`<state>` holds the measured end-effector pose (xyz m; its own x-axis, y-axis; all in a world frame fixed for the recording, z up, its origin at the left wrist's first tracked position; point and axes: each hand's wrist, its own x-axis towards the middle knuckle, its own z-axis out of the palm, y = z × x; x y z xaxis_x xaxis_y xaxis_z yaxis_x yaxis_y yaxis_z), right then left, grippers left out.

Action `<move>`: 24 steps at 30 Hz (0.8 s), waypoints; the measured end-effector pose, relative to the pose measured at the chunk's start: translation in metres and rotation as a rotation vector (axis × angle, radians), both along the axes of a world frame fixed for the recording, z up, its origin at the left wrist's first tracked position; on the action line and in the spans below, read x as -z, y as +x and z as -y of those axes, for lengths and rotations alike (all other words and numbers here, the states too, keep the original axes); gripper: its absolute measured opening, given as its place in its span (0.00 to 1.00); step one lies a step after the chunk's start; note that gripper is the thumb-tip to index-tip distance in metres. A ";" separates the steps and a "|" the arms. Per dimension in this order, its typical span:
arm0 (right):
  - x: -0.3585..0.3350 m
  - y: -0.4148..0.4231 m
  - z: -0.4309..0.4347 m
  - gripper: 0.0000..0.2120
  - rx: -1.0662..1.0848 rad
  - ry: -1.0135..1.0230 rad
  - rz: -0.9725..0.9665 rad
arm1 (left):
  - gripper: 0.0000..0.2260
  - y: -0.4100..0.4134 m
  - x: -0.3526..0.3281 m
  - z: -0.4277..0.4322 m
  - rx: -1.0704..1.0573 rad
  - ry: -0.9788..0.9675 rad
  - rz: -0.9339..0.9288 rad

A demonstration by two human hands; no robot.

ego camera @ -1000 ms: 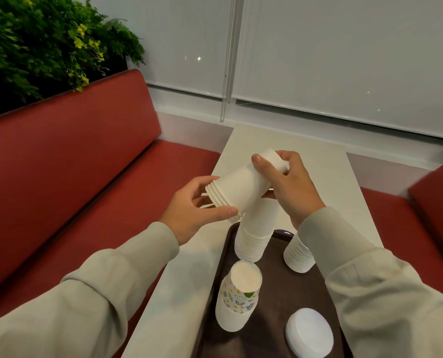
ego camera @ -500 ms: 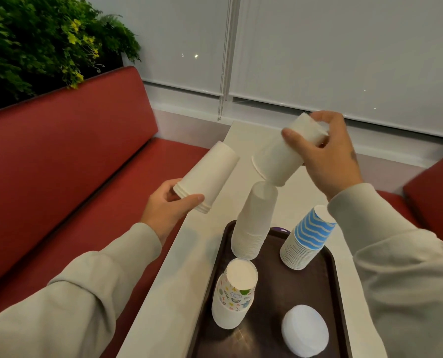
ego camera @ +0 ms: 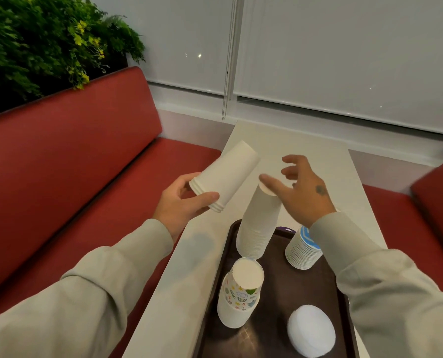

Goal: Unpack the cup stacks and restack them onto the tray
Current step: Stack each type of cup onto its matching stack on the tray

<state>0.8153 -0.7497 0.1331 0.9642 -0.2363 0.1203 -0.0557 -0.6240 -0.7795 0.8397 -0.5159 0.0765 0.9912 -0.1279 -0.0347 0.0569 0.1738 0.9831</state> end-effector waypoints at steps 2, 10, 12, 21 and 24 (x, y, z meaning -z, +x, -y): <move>-0.013 -0.001 -0.006 0.27 0.014 0.076 0.089 | 0.24 -0.001 -0.001 0.002 0.014 0.014 0.019; -0.029 0.004 -0.027 0.29 -0.057 0.214 0.057 | 0.35 -0.007 -0.014 0.014 0.073 0.051 0.093; -0.028 0.006 -0.025 0.28 -0.049 0.229 0.056 | 0.34 -0.010 -0.016 0.014 0.081 0.062 0.099; -0.030 0.012 -0.016 0.24 -0.026 0.344 0.103 | 0.29 -0.009 -0.016 0.010 0.106 0.029 0.052; -0.044 0.017 0.003 0.22 0.049 0.407 0.217 | 0.31 -0.005 -0.009 0.000 0.066 0.017 0.030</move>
